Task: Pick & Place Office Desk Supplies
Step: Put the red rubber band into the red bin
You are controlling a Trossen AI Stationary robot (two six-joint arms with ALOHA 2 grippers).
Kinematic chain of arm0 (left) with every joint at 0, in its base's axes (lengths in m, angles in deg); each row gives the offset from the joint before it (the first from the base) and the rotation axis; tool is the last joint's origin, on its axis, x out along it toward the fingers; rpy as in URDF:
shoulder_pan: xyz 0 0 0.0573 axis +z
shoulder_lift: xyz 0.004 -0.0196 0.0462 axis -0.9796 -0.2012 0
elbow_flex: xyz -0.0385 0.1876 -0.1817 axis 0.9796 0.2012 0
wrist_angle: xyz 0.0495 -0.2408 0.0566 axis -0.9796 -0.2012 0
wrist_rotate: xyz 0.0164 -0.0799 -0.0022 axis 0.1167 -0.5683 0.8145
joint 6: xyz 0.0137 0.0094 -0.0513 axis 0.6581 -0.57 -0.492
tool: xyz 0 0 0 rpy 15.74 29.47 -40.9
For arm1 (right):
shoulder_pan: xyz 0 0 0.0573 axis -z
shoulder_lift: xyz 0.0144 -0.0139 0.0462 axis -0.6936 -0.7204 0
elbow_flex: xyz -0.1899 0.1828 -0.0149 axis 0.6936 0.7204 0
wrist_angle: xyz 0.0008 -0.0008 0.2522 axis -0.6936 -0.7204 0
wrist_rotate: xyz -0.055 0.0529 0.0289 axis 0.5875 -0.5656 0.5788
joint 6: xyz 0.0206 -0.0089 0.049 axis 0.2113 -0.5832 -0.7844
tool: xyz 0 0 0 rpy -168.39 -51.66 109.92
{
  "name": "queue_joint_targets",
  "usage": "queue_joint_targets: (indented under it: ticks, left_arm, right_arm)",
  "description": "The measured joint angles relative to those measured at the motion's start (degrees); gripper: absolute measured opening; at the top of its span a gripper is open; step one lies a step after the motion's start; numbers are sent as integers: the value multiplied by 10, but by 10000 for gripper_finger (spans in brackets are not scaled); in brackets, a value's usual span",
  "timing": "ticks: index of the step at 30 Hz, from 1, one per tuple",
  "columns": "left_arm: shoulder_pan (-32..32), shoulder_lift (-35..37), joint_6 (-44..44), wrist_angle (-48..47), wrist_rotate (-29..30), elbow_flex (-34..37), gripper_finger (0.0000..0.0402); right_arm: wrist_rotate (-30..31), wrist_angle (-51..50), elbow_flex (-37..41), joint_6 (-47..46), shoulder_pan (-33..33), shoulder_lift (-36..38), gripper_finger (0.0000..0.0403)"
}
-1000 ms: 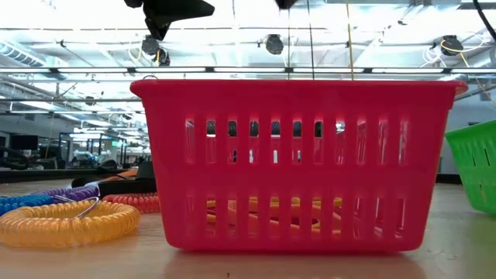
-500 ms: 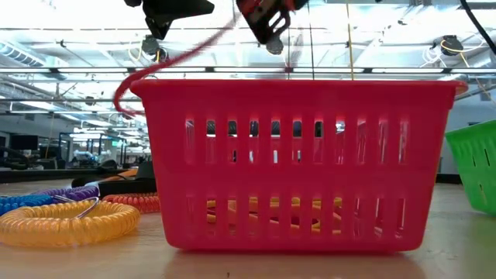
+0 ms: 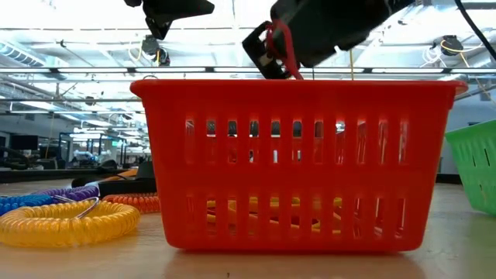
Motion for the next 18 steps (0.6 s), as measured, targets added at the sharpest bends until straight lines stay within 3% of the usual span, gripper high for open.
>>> queue_joint_targets:
  ticks: [18]
  left_arm:
    - [0,0,0,-2,0,0,157]
  right_arm:
    - [29,-12,21,1,5,0,9]
